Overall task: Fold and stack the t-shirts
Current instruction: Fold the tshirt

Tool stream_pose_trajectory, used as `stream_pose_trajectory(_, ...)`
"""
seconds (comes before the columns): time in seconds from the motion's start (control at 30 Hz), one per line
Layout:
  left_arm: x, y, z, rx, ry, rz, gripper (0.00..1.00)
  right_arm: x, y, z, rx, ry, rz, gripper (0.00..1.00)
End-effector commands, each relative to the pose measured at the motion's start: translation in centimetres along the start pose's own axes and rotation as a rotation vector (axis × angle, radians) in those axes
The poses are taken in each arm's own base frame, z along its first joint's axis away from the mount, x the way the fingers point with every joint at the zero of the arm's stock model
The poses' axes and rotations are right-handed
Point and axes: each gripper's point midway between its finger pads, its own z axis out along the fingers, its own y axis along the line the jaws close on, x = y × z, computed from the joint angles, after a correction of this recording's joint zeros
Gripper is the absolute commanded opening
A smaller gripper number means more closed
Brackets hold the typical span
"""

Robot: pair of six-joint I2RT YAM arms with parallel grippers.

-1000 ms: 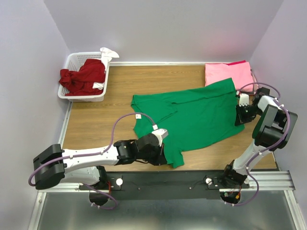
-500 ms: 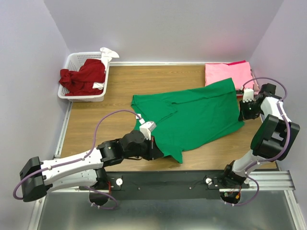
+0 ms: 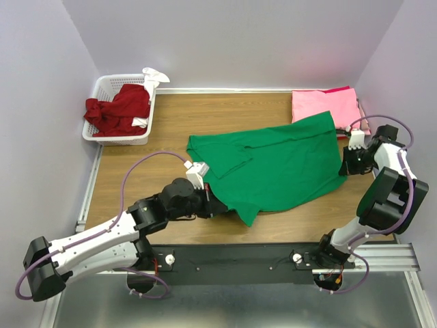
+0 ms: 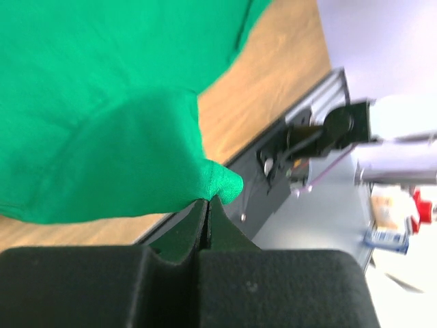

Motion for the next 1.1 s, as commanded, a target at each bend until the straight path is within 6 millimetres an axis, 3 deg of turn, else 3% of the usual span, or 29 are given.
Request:
stream_pose_trajectory(0.0,-3.9,-1.7,-0.5,0.038,-0.114,0.006,0.00,-1.1,0.7,-0.1,-0.043,-0.068,-0.019,0.00)
stream_pose_trajectory(0.17,-6.3,-1.6,-0.2,0.047,-0.159,0.004,0.00,-2.2,0.5,0.0,-0.058,-0.092,-0.005,0.00)
stream_pose_trajectory(0.37,-6.7,-0.5,0.5,0.057,-0.143,0.001,0.00,-3.4,0.2,0.2,-0.079,-0.115,0.008,0.00)
stream_pose_trajectory(0.77,-8.5,3.3,1.2,0.010,-0.134,-0.001,0.00,-5.8,-1.0,-0.2,-0.065,-0.166,0.008,0.00)
stream_pose_trajectory(1.07,-10.7,6.2,2.7,-0.055,-0.118,0.043,0.00,-7.4,-1.5,1.0,-0.115,-0.199,0.053,0.00)
